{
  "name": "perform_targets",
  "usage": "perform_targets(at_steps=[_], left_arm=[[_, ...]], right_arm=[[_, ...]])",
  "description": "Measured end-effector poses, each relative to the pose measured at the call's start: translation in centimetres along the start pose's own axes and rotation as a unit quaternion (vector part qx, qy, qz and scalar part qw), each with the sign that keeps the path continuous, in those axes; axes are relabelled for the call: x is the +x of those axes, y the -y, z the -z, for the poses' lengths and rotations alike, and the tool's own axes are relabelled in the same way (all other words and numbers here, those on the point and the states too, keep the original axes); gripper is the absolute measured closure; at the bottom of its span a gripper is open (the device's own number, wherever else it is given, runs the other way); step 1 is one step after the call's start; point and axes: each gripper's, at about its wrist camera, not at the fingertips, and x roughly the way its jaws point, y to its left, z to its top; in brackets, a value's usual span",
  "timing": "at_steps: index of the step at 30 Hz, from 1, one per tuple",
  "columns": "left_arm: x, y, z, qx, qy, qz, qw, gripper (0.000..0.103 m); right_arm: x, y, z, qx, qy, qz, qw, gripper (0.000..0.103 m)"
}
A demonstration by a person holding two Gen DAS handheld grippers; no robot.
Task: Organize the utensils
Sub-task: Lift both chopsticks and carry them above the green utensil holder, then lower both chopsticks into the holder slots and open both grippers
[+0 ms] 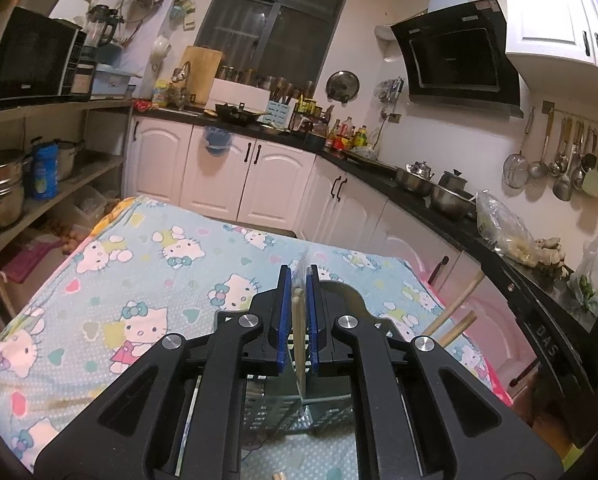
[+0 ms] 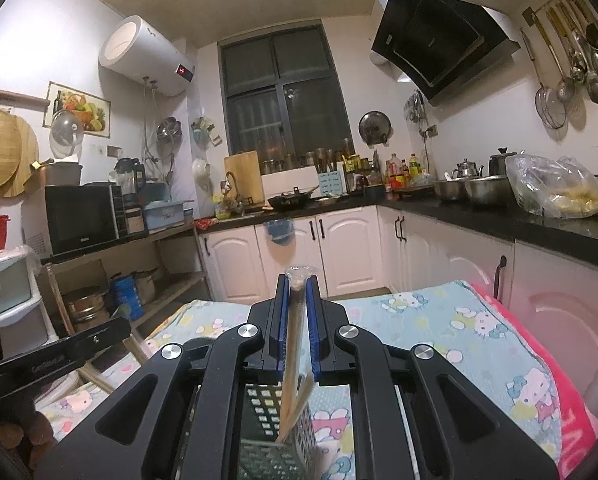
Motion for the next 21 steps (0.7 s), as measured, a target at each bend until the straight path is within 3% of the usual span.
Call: perform_targets(at_steps=[5,9,21], left_arm=[[-0.6,-0.2,0.2,-0.004,-0.006,-0.003,1.0,0.1],[-1.0,-0.2,0.2,-0.006,-0.011,-0.005,0.9999,0.091],[-2.1,-0.4,0.6,-0.009,-0.027,-0.01,0.9995,0.08]], right_arm=[[-0.8,-0.1,0.1,0.0,-0.013,-0.006,1.0,0.093],[-1.3,-0.2,0.3,0.005,-0.023,-0.009,1.0,0.087],[-2.4,-0.5,0.9,0.007,-0.044,-0.013,0.999,0.074]])
